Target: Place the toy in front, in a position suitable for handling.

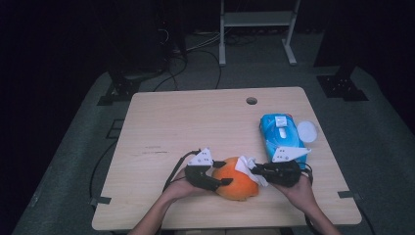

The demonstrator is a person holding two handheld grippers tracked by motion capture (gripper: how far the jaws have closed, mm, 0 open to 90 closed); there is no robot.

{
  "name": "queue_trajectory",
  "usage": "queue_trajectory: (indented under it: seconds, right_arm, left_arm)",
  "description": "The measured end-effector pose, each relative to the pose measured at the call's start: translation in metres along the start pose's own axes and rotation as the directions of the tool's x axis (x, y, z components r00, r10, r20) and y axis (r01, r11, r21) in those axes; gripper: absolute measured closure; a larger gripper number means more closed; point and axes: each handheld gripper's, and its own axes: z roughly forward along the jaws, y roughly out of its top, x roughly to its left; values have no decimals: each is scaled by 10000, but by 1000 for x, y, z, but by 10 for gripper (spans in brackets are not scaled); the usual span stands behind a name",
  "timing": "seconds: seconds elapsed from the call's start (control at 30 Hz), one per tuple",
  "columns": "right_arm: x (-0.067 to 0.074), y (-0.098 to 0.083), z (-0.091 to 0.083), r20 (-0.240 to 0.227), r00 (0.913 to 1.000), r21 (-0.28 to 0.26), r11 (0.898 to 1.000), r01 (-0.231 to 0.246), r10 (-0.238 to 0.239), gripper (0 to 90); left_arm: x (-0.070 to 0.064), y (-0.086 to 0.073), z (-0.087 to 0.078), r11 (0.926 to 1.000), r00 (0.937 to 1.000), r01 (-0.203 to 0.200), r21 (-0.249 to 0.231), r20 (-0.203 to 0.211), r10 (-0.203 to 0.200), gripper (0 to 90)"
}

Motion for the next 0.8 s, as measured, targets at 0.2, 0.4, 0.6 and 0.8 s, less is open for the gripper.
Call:
queue_trajectory:
  seconds: [0.2, 0.4, 0.6, 0.8]
  right_arm:
    - [-5, 2, 6, 135, 9996, -70, 9997, -242, 243, 843]
    - [19, 11, 13, -597, 9979, -313, 9992, 243, -262, 842]
    - [13, 9, 11, -66, 9994, -3, 9994, 347, -347, 838]
    - [-12, -10, -3, 269, 9981, -126, 9984, -558, 561, 839]
  left_arm:
    - [-3, 0, 1, 9999, 9999, -125, 13, 70, 125, 333]
    - [-5, 2, 5, 10000, 9996, 5, 24, -275, -4, 331]
    - [-4, 2, 2, 9996, 10000, 15, -277, 3, -15, 213]
    - [5, -2, 3, 9970, 9970, 774, 1, -32, -774, 167]
